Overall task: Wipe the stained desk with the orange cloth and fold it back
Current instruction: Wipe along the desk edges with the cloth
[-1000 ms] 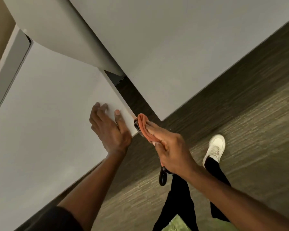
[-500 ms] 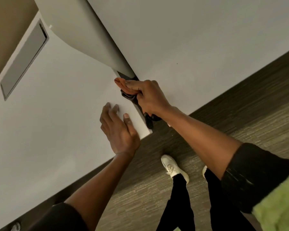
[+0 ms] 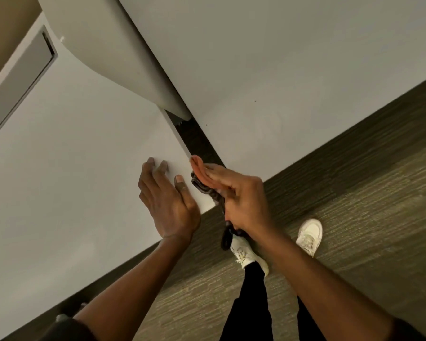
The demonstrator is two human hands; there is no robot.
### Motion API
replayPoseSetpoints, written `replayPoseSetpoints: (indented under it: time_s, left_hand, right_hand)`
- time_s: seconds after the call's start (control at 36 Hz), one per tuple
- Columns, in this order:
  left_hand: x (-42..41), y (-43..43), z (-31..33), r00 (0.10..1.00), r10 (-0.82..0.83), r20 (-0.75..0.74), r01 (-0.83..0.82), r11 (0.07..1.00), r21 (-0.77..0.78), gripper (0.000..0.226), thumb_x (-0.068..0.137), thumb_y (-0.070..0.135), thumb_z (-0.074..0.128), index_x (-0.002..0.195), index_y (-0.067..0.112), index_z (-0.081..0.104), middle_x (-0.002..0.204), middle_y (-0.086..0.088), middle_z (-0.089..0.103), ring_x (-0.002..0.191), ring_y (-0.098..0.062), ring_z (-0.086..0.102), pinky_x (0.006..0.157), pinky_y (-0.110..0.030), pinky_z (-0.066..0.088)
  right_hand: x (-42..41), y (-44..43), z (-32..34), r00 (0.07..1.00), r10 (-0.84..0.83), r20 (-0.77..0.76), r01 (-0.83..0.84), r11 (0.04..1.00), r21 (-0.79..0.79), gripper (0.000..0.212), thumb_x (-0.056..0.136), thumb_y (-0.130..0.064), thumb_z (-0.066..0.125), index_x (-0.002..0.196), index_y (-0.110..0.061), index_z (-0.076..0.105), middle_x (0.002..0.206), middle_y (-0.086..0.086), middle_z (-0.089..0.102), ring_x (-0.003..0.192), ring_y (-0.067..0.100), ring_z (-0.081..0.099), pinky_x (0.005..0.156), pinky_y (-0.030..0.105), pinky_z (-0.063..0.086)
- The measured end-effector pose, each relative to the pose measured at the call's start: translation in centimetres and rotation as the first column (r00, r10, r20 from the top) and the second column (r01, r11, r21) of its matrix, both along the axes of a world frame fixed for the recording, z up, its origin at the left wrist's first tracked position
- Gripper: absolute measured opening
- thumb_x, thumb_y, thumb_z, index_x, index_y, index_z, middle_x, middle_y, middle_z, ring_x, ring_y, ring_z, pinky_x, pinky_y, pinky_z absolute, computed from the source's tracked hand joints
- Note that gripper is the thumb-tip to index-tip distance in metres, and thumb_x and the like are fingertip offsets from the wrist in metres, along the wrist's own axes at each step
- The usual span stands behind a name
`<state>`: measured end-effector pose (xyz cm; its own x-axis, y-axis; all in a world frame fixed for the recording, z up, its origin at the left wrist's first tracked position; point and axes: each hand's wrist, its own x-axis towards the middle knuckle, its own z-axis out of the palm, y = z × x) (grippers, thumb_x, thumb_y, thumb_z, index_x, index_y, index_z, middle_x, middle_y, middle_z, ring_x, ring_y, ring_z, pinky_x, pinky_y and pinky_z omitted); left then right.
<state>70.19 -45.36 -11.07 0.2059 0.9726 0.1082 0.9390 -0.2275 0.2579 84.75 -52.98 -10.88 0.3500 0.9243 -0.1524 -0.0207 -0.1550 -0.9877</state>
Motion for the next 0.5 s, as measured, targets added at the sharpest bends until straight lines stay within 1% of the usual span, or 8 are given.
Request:
replayPoseSetpoints:
  time_s: [0.03,0.06,0.08,0.17,0.25,0.33,0.42,0.5]
  left_hand:
    - [0.0,0.0,-0.1,1.0,-0.002,0.001,0.002,1.0,0.004,0.044,0.109,0.031,0.043,0.145,0.007,0.048,0.165,-0.016,0.04,0.155,-0.035,0.037,0.123,-0.055,0.034]
    - [-0.1,0.0,-0.1,1.0,-0.004,0.002,0.004,1.0,0.008,0.043,0.109,0.031,0.043,0.145,0.008,0.048,0.165,-0.015,0.04,0.155,-0.035,0.037,0.123,-0.056,0.034]
    - [-0.1,0.0,-0.2,1.0,-0.005,0.003,0.005,1.0,0.011,0.043,0.109,0.03,0.043,0.145,0.008,0.048,0.165,-0.015,0.04,0.155,-0.035,0.037,0.123,-0.056,0.034]
    - [-0.2,0.1,-0.2,1.0,-0.01,0.006,0.01,1.0,0.012,0.044,0.108,0.032,0.043,0.146,0.01,0.047,0.166,-0.015,0.039,0.156,-0.034,0.036,0.124,-0.055,0.034]
    - [-0.2,0.1,-0.2,1.0,-0.004,0.001,0.004,1.0,0.003,0.046,0.107,0.033,0.044,0.147,0.011,0.047,0.166,-0.014,0.038,0.158,-0.033,0.033,0.125,-0.053,0.033]
    - [-0.2,0.2,-0.1,1.0,-0.016,-0.003,0.016,1.0,-0.009,0.045,0.107,0.03,0.046,0.148,0.01,0.047,0.167,-0.014,0.037,0.158,-0.034,0.032,0.126,-0.053,0.032]
    - [-0.2,0.1,0.0,1.0,-0.008,-0.009,0.008,1.0,-0.009,0.046,0.108,0.03,0.045,0.148,0.008,0.047,0.166,-0.016,0.037,0.158,-0.035,0.033,0.125,-0.054,0.033]
    - [-0.2,0.0,0.1,1.0,-0.008,-0.006,0.008,1.0,-0.018,0.047,0.109,0.031,0.043,0.15,0.009,0.046,0.168,-0.015,0.036,0.159,-0.035,0.032,0.126,-0.056,0.033]
  right_hand:
    - [0.4,1.7,-0.1,1.0,0.002,0.019,-0.002,1.0,0.016,0.049,0.093,0.007,0.067,0.137,-0.013,0.067,0.137,0.0,0.07,0.126,0.005,0.065,0.103,0.015,0.053]
    - [0.7,3.4,-0.1,0.999,-0.002,0.047,0.001,1.0,0.026,0.047,0.092,0.006,0.068,0.136,-0.012,0.068,0.134,0.001,0.072,0.124,0.007,0.067,0.103,0.013,0.052]
    - [0.9,5.3,-0.2,0.997,-0.011,0.08,0.008,0.999,0.036,0.045,0.092,0.005,0.069,0.134,-0.011,0.069,0.132,0.002,0.074,0.122,0.011,0.069,0.104,0.016,0.053]
    - [1.1,11.1,-0.5,0.985,-0.073,0.158,0.064,0.996,0.06,0.039,0.092,0.005,0.071,0.129,-0.008,0.072,0.126,0.006,0.076,0.119,0.021,0.073,0.105,0.035,0.058]
    - [1.0,14.9,-0.1,0.974,-0.113,0.196,0.107,0.993,0.04,0.04,0.091,0.009,0.068,0.128,-0.007,0.073,0.125,0.009,0.076,0.119,0.024,0.073,0.104,0.041,0.059]
    - [1.0,13.9,0.3,0.967,-0.105,0.234,0.103,0.994,0.02,0.044,0.09,0.01,0.066,0.128,-0.01,0.073,0.125,0.007,0.076,0.118,0.023,0.073,0.104,0.037,0.059]
    - [0.9,9.8,0.9,0.972,-0.095,0.215,0.089,0.995,0.035,0.038,0.092,0.002,0.07,0.127,-0.012,0.074,0.123,0.003,0.077,0.113,0.019,0.074,0.101,0.029,0.059]
    - [0.4,4.4,1.4,0.976,-0.058,0.208,0.048,0.998,0.051,0.038,0.094,-0.007,0.071,0.131,-0.018,0.071,0.123,-0.009,0.075,0.107,0.011,0.076,0.093,0.019,0.059]
